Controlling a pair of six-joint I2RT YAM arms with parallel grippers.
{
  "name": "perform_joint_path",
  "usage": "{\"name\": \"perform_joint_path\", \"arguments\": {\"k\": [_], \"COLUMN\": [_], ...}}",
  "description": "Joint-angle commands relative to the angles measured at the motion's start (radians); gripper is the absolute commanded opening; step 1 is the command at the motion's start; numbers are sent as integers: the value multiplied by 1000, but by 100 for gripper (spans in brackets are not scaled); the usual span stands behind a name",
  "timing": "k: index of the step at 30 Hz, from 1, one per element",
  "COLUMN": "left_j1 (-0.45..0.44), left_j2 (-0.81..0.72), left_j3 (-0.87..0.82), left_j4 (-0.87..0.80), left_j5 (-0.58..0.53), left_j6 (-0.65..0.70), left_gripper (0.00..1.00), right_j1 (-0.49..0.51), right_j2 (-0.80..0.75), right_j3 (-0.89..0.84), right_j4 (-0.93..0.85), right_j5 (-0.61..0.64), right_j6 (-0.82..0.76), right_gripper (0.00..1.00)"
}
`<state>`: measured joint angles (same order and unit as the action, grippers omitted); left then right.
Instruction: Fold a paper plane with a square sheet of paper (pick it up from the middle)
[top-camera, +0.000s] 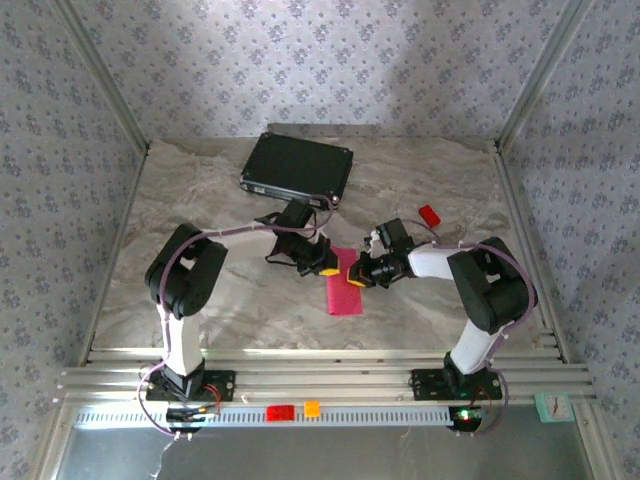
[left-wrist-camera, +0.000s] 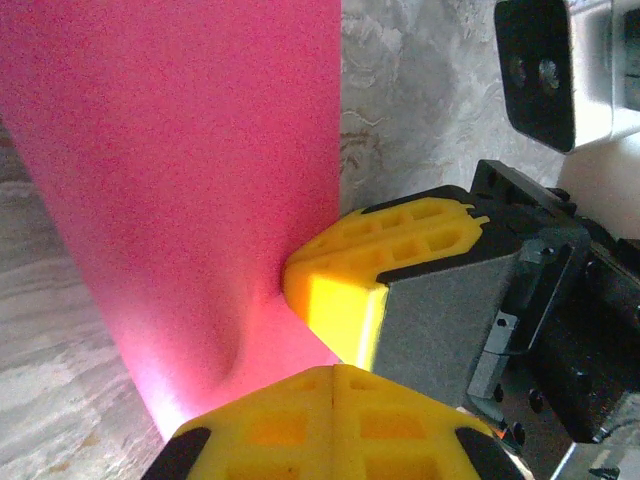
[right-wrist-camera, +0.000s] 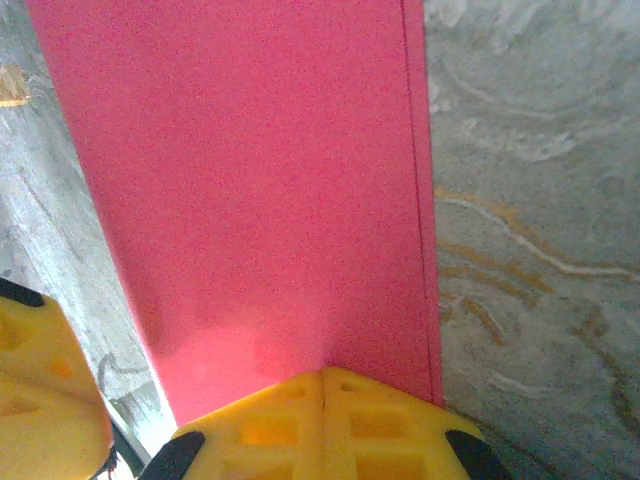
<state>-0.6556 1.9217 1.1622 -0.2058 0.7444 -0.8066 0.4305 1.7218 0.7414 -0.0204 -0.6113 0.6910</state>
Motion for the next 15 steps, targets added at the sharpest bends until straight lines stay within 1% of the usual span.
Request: {"name": "perform_joint_path", "arguments": {"k": [1, 10, 13, 15], "left_j1": [-4, -6, -5, -1], "left_j2": [16, 52, 63, 69], "left_j3": [23, 0, -22, -38], "left_j4": [26, 30, 14, -25], "left_j5": [31, 6, -21, -54], "left_j6": [-12, 4, 20, 48], "left_gripper": [0, 0, 0, 0], "right_j1": [-9, -9, -9, -9], "right_j2": [53, 53, 55, 57], "right_j3": [-65, -74, -77, -77], "right_j4": [-150, -145, -142, -143], "right_j5": [143, 145, 147, 149], "right_j6": [10, 12, 13, 13], "right_gripper": [0, 0, 0, 0]}}
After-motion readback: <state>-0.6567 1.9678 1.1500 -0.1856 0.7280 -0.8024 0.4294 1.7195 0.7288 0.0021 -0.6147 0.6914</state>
